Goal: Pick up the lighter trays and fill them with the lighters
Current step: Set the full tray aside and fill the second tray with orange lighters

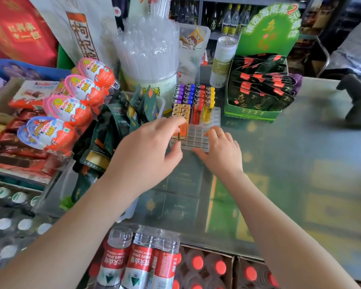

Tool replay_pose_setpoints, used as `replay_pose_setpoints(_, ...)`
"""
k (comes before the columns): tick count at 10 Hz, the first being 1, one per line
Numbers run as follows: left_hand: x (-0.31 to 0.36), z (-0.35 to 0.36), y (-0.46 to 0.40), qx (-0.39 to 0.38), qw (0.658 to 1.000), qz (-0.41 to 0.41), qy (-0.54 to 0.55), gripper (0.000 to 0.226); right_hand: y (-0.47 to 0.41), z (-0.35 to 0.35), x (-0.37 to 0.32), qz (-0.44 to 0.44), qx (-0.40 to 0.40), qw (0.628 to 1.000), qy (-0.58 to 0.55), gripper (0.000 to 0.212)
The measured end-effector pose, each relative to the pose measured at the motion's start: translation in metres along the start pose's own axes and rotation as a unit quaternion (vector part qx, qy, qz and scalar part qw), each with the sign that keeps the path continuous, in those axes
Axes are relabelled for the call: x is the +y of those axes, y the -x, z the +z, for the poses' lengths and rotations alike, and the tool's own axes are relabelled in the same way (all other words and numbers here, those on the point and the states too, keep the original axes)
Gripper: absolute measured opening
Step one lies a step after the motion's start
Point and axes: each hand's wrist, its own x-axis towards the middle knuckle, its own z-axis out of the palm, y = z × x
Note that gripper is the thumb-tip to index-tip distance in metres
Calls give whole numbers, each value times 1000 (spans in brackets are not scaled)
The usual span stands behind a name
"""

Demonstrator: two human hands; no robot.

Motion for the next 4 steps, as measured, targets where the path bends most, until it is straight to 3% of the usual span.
replay_pose_setpoints(4, 5, -7, 8, -18, 1000, -6, 2, 36, 7, -17, 1, 22, -18, 999, -40, 56)
